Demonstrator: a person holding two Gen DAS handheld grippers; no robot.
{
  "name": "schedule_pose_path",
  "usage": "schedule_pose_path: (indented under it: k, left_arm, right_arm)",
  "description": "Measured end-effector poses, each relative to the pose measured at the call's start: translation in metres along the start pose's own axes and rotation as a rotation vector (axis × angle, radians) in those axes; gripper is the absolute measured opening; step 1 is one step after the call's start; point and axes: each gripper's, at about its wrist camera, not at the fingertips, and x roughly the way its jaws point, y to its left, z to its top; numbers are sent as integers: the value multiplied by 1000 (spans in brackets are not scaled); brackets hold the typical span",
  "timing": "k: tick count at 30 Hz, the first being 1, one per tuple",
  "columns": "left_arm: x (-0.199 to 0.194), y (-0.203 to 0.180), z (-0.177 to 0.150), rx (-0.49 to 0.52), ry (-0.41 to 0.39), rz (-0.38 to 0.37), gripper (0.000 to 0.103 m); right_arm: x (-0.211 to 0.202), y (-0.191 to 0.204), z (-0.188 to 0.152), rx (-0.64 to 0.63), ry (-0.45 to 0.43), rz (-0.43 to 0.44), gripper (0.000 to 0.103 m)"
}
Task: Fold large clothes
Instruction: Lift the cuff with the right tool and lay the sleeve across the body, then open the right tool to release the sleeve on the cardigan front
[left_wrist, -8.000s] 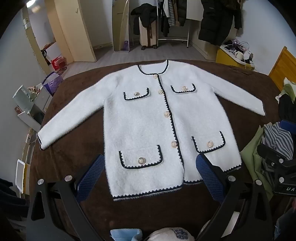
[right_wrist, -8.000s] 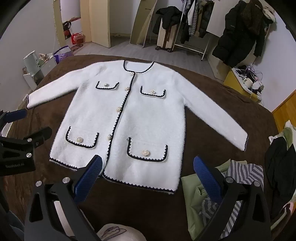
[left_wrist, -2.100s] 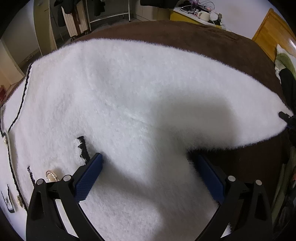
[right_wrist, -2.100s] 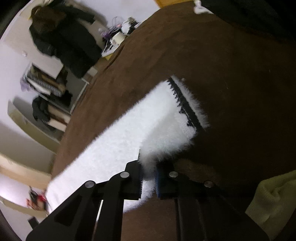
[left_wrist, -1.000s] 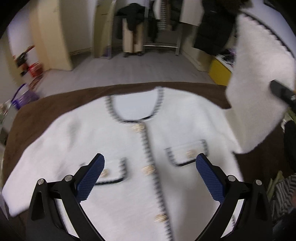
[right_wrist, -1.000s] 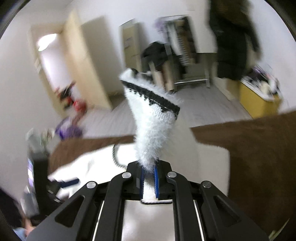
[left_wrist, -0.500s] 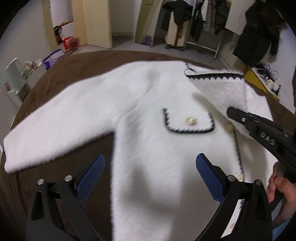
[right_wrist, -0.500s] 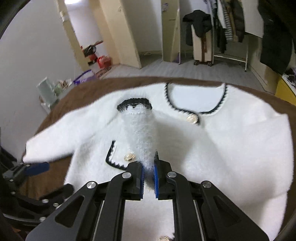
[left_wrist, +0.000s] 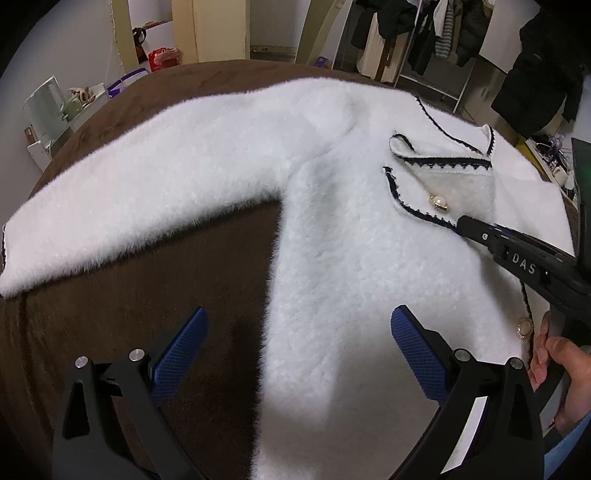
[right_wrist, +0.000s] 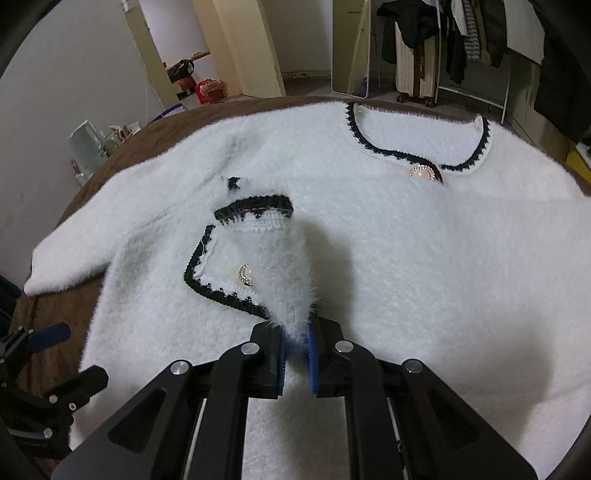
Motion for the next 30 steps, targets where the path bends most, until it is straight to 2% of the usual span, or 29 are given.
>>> schedule_pose_path:
  k: [2,3,4,6,10,15,18,23,25,27,30]
  left_arm:
    - [0,-1,3,-3,4,1,97]
    - [0,-1,4,-3,4,2,97]
    - [-1,-1,6,-1,5,5,97]
    - [-4,-3,11,2,3,10,97]
    - [-18,-10,24,5,-17,-5,97]
    - [-25,-42,48,45,-51,-75,97]
    - [-10,-71,56,89,-51,-99,97]
    - [33,-97,56,121,0,-52,97]
    - [51,-96,52,113,28,-26,98]
    - [59,-91,49,103,30,-41,98]
    - [55,-89,48,111,19,-34,98]
  right_arm:
    - [-1,1,1,1,11,10,14]
    - [-1,1,1,7,15,26,27]
    - [-3,1,1,15,25,65,47]
    - [-12,6,1,12,34,112,64]
    - [-55,3,-5,14,-18,95,69]
    - [-97,-52,-7,98,-71,-57,75]
    - [-98,-94,-8,156,-48,-140,76]
    - [-90,-143,-17,203,-3,-207,76]
    - [-87,-147,-23,189,6,-222,76]
    - [-86,-149,-29,174,13,-231,76]
    - [-85,-147,-34,156,13,-238,77]
